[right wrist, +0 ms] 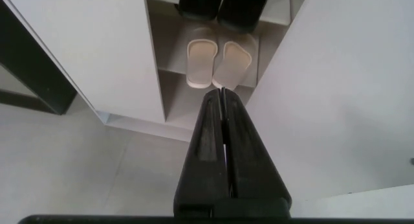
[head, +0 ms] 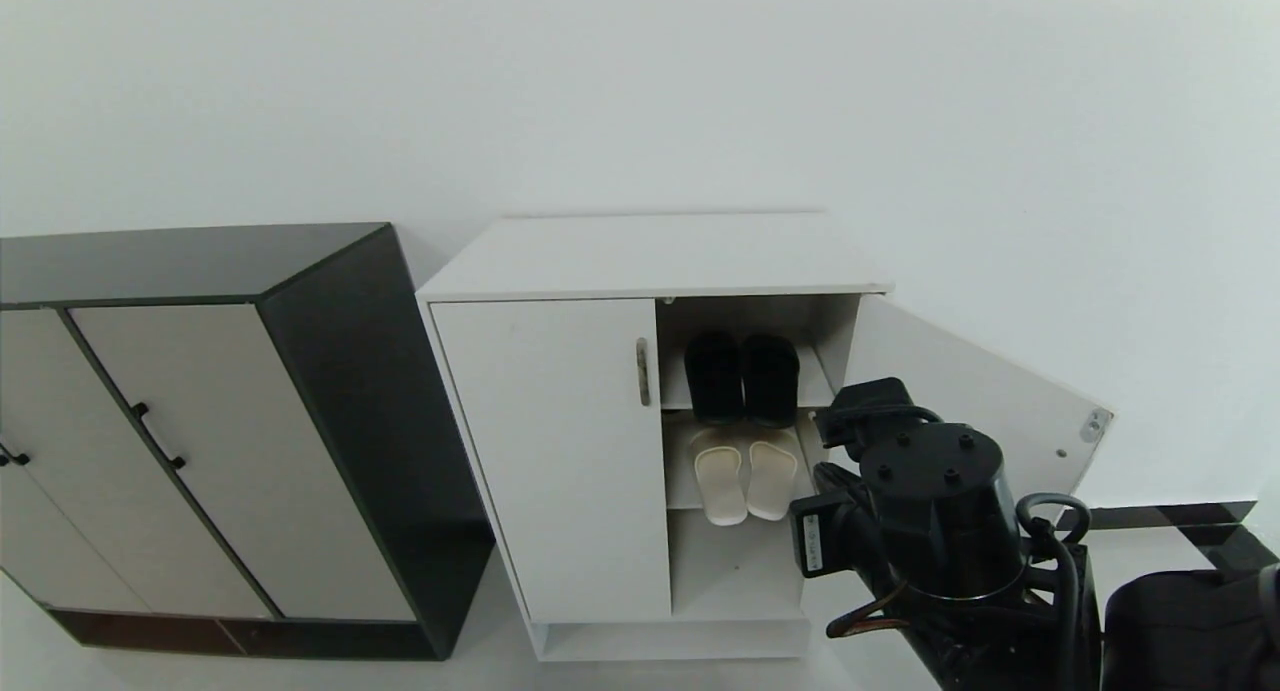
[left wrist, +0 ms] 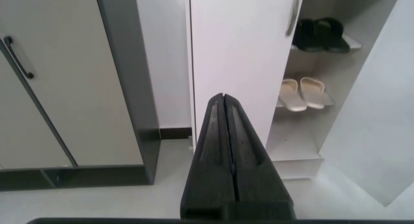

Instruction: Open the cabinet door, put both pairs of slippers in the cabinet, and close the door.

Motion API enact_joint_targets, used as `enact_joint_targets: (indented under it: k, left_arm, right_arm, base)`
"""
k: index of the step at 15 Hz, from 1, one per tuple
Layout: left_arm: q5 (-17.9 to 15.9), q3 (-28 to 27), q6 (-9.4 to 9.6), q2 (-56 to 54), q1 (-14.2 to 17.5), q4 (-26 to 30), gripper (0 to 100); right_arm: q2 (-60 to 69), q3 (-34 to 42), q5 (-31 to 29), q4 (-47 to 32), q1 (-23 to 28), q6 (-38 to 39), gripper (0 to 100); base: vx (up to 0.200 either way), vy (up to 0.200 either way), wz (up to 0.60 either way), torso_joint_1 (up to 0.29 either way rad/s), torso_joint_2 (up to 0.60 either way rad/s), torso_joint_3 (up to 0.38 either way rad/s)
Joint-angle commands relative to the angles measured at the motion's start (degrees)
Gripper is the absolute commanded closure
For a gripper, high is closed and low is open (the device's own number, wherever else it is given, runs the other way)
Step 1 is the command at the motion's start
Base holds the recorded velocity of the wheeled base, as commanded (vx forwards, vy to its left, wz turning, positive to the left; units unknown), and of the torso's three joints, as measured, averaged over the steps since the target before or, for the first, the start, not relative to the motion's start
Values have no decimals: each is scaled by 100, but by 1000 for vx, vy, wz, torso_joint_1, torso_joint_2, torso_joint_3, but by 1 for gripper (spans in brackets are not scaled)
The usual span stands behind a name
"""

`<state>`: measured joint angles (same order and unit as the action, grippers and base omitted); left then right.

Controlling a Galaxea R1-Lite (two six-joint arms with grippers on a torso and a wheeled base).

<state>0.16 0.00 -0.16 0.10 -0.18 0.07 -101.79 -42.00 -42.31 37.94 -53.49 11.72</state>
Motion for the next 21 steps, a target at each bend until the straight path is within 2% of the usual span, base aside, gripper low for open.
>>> enact_joint_targets:
  k: [1,11,18,21]
  left_arm:
    - [2,0,-2,-1,1,1,100]
    - [11,0,-11,-1,1,1,100]
    - [11,0,-11,-1,1,1,100]
    - [11,0,-11,-1,1,1,100]
  right_arm:
    - [-7,-2,-5,3,-3,-3,100]
    - [10,42,-5,12,-3,6,100]
    - [19,60,-5,12,-3,-3,100]
    - [45,60,-5,12,14,-11,100]
  base:
    - [0,0,0,183,-505,-295]
    - [0,0,0,226,-531,-309]
    - [0,0,0,32,-61,-36]
    - [0,0,-600,1,-2,4]
